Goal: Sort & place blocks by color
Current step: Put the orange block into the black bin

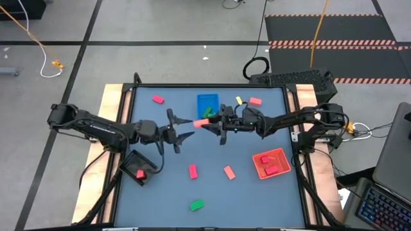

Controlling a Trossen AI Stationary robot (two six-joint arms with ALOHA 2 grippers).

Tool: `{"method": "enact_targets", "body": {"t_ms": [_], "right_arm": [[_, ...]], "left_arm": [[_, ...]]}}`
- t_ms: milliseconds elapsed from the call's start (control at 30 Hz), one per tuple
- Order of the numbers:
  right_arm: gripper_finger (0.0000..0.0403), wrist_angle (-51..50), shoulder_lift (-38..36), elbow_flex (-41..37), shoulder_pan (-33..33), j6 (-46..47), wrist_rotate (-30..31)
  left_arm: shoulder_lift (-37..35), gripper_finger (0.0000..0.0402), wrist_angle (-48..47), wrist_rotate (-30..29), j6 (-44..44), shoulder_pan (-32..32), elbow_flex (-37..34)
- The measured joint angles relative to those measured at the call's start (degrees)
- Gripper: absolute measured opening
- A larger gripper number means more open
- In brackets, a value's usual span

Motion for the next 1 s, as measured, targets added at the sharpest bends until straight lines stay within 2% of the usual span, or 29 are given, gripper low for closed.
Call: {"method": "enact_targets", "body": {"t_ms": [200, 367, 600, 1000], "right_arm": [[0.012, -0.7, 0.3, 0.2, 0.0, -0.4, 0.1], [0.012, -0.9, 0.4, 0.2, 0.0, -0.6, 0.4], [0.012, 5.8, 4.8, 0.8, 0.0, 0.6, 1.6], [0.012, 5.8, 6.3, 1.8, 0.0, 0.8, 1.6]], "left_arm": [[1.9, 0.0318, 4.0, -2.9, -0.9, 0.0, 0.0], [1.8, 0.0343, 6.9, -2.9, -3.0, 0.0, 0.0], [3.1, 0.0309, 8.4, -2.3, -4.0, 0.0, 0.0], [9.3, 0.0231, 14.4, -2.8, -2.1, 0.0, 0.1]]}}
